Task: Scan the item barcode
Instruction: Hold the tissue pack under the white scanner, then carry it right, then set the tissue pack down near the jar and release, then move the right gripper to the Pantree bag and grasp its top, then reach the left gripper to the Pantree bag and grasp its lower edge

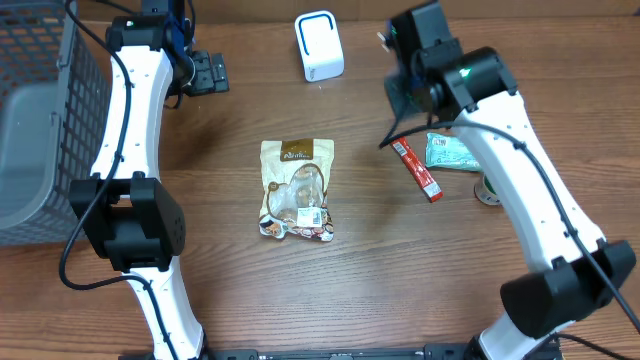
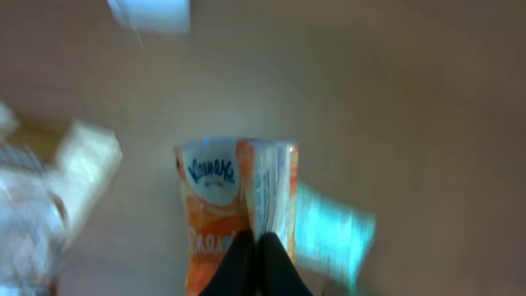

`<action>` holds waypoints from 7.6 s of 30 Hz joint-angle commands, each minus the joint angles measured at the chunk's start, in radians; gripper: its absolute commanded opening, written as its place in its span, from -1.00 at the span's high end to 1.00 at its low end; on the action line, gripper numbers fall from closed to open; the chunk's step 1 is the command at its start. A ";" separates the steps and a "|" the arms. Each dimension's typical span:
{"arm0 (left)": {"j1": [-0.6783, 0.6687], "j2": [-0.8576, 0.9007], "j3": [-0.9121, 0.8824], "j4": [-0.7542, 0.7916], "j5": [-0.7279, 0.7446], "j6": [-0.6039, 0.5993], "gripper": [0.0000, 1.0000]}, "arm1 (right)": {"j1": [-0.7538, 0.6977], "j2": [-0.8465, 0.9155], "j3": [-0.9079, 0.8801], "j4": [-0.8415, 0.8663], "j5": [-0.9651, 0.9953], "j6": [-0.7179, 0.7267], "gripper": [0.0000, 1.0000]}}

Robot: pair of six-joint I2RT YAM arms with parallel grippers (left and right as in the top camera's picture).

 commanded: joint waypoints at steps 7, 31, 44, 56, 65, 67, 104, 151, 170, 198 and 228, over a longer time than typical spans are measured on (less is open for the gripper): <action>-0.002 -0.016 0.016 0.001 -0.006 -0.009 -0.99 | -0.200 0.037 -0.359 0.079 -0.092 0.095 0.92; -0.002 -0.016 0.016 0.001 -0.005 -0.010 -0.99 | -0.076 0.037 -0.454 0.230 -0.724 0.256 -1.00; -0.001 -0.016 0.016 0.001 -0.005 -0.009 -0.99 | -0.057 0.037 -0.454 0.241 -0.724 0.256 -1.00; -0.001 -0.016 0.016 0.001 -0.006 -0.009 -0.99 | -0.057 0.037 -0.454 0.241 -0.724 0.256 -1.00; -0.002 -0.016 0.016 0.001 -0.006 -0.009 -0.99 | -0.057 0.037 -0.454 0.241 -0.724 0.256 -1.00; -0.001 -0.016 0.016 0.001 -0.005 -0.009 -0.99 | -0.057 0.037 -0.454 0.241 -0.724 0.256 -1.00; -0.002 -0.016 0.016 0.001 -0.005 -0.009 -0.99 | 0.145 0.037 -0.454 0.507 -0.551 0.396 0.42; -0.002 -0.016 0.016 0.001 -0.005 -0.010 -0.99 | 0.330 0.035 -0.438 0.377 -0.253 0.649 0.56; -0.002 -0.016 0.016 0.105 0.024 -0.010 -0.99 | 0.138 0.029 -0.440 0.288 -0.343 0.479 -0.22; -0.367 -0.013 -0.267 -0.332 0.256 -0.083 0.91 | 0.138 0.036 -0.441 0.229 -0.342 0.456 -0.35; -0.426 -0.389 -0.798 0.058 0.102 -0.418 0.91 | 0.138 0.039 -0.509 0.312 -0.329 0.456 -0.42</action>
